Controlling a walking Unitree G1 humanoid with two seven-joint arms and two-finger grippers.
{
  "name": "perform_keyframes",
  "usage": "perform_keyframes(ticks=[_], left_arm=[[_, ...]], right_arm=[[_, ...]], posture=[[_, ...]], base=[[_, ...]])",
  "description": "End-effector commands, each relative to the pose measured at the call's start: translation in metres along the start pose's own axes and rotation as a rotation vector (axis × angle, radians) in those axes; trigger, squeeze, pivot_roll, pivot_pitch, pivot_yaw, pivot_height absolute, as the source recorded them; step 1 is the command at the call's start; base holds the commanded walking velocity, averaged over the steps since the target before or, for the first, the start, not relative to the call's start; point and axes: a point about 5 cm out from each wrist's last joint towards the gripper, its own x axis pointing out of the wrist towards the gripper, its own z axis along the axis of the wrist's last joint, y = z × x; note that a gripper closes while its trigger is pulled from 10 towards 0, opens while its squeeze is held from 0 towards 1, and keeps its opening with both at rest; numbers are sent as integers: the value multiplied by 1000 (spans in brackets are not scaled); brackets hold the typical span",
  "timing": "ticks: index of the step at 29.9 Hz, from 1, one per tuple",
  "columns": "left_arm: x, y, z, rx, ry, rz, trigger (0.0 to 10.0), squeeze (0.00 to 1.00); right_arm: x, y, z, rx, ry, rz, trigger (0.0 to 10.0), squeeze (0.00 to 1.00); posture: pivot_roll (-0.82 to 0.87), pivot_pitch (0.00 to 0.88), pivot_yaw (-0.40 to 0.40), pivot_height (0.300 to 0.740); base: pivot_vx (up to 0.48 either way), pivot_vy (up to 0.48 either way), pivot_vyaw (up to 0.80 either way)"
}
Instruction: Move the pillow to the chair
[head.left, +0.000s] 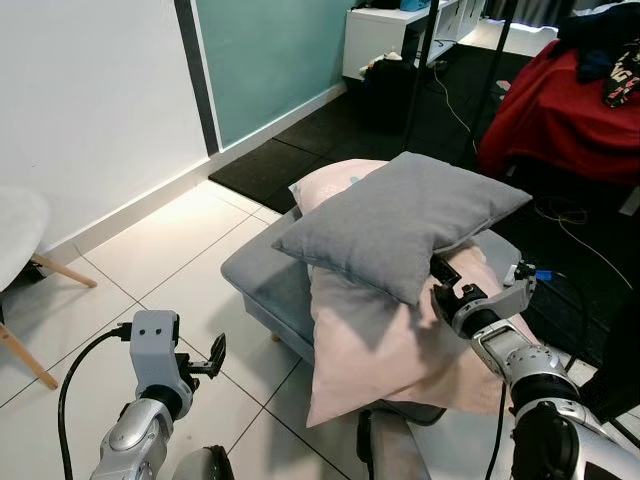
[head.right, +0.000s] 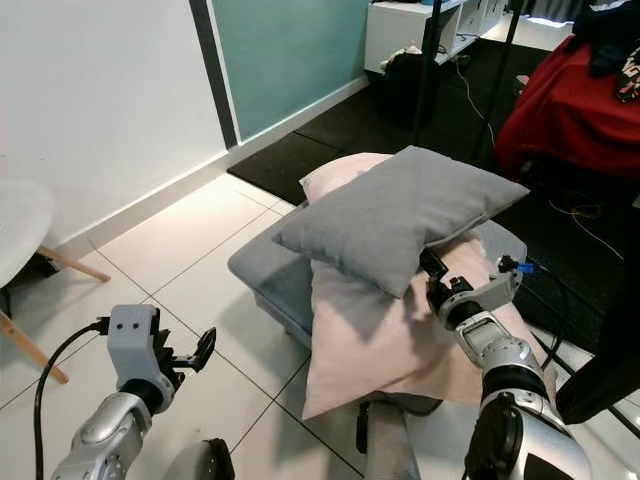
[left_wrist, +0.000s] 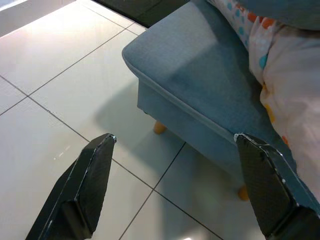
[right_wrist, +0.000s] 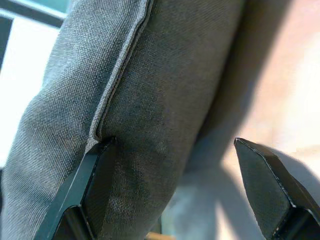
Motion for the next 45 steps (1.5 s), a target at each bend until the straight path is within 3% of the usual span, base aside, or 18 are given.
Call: perform_keyframes(ticks=[1,3,4,5,6,7,16,18,19,25,37,38,39,40,41,45], left_arm=[[-1,2,0,5,9,4,10000,0],[-1,2,-1,5,9,4,10000,0],[0,1,-1,6,9,2,10000,0],[0,1,0,5,9,1,10000,0],[0,1,0,5,9,1,10000,0],[0,0,0,5,9,-1,10000,0],[1,1,0,6,9,-1,10000,0],[2,1,0,6,8,0,10000,0],[2,1,0,3,10,-1,10000,0],[2,-1,-3,-1,17,-8,10000,0],[3,-2,-3,-2,22,-16,10000,0],[4,-2,-3,-1,23,-15,10000,0],[4,-2,-3,-1,23,-15,10000,0],[4,-2,-4,-1,23,-15,10000,0],[4,-2,-4,-1,25,-15,10000,0],[4,-2,-4,-1,26,-17,10000,0]], right_arm=[[5,9,-4,-22,30,42,10000,0],[7,12,-6,-30,41,65,10000,0],[9,15,-8,-37,47,84,7373,0],[10,17,-8,-39,40,97,3255,0],[10,17,-8,-39,40,97,3255,0],[11,18,-8,-42,30,103,0,0],[11,19,-3,-51,-5,92,0,0],[9,16,4,-62,-34,67,0,0],[1,7,21,-83,-105,3,0,0],[-15,-5,44,-103,-192,-75,0,0],[-21,-5,53,-126,-189,-59,0,0],[-21,-7,52,-144,-184,-87,7961,0],[-21,-7,52,-144,-184,-87,7961,0],[-22,-9,53,-155,-189,-113,10000,0],[-23,-13,52,-168,-186,-147,10000,1000],[-26,-21,50,-176,-181,-211,10000,1000]], posture=[[-111,87,-16,565],[-110,82,-16,565],[-109,81,-17,565],[-108,78,-16,565],[-108,78,-16,565],[-108,75,-17,565],[-110,72,-17,565],[-117,68,-17,565],[-119,68,-18,565],[-133,69,-14,565],[-142,67,-10,565],[-143,66,-13,565],[-143,66,-13,565],[-143,64,-13,565],[-143,64,-13,565],[-143,62,-14,565]], base=[[0,0,0],[0,0,0],[0,0,0],[0,0,0],[0,0,0],[0,0,0],[0,0,0],[0,0,0],[0,0,0],[0,0,0],[0,0,0],[0,0,0],[0,0,0],[0,0,0],[0,0,0],[0,0,0]])
